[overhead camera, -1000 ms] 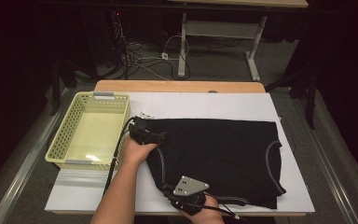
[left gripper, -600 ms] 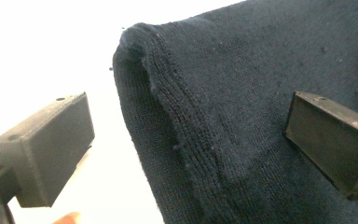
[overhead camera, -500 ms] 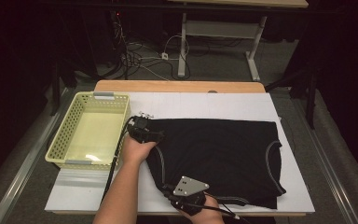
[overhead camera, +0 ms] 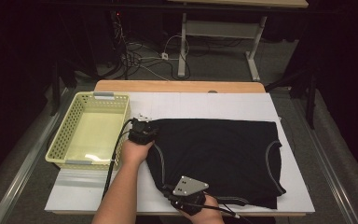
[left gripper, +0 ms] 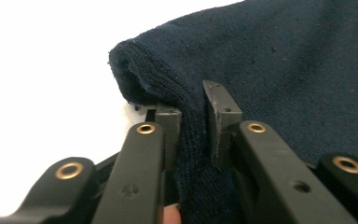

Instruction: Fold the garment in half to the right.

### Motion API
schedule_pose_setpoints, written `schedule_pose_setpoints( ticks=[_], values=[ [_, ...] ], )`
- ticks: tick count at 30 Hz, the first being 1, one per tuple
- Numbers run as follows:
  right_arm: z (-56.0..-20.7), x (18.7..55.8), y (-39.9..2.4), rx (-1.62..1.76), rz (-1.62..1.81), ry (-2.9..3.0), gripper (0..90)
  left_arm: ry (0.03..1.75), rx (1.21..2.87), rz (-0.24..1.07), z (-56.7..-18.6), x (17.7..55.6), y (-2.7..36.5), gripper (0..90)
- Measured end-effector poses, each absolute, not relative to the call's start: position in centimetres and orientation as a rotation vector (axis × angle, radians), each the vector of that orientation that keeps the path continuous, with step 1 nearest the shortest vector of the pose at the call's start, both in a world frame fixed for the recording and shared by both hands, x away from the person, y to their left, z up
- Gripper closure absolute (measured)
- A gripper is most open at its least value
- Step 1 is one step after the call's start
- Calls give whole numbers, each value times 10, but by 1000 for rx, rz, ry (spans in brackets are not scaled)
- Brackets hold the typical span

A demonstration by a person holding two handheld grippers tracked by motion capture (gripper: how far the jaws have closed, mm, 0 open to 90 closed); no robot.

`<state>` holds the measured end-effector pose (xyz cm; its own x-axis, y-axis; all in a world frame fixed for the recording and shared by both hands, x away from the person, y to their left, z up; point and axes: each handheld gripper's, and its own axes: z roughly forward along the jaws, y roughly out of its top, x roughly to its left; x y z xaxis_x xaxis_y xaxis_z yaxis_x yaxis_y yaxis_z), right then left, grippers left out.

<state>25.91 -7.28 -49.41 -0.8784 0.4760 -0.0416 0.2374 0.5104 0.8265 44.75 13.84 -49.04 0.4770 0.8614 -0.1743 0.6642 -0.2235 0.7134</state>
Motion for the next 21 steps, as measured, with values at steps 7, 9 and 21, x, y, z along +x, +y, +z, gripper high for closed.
schedule_pose_setpoints(
  ticks=[7, 9, 21],
  values=[
    [-494, 259, -72, 595, 1298, 2488, 785, 1253, 1964, 322, -491, 447, 139, 796],
    [-494, 258, -73, 595, 1301, 2486, 785, 1248, 1961, 314, -491, 447, 140, 799],
    [-493, 255, -73, 569, 1309, 2444, 786, 1213, 1927, 283, -481, 442, 136, 806]
  ],
)
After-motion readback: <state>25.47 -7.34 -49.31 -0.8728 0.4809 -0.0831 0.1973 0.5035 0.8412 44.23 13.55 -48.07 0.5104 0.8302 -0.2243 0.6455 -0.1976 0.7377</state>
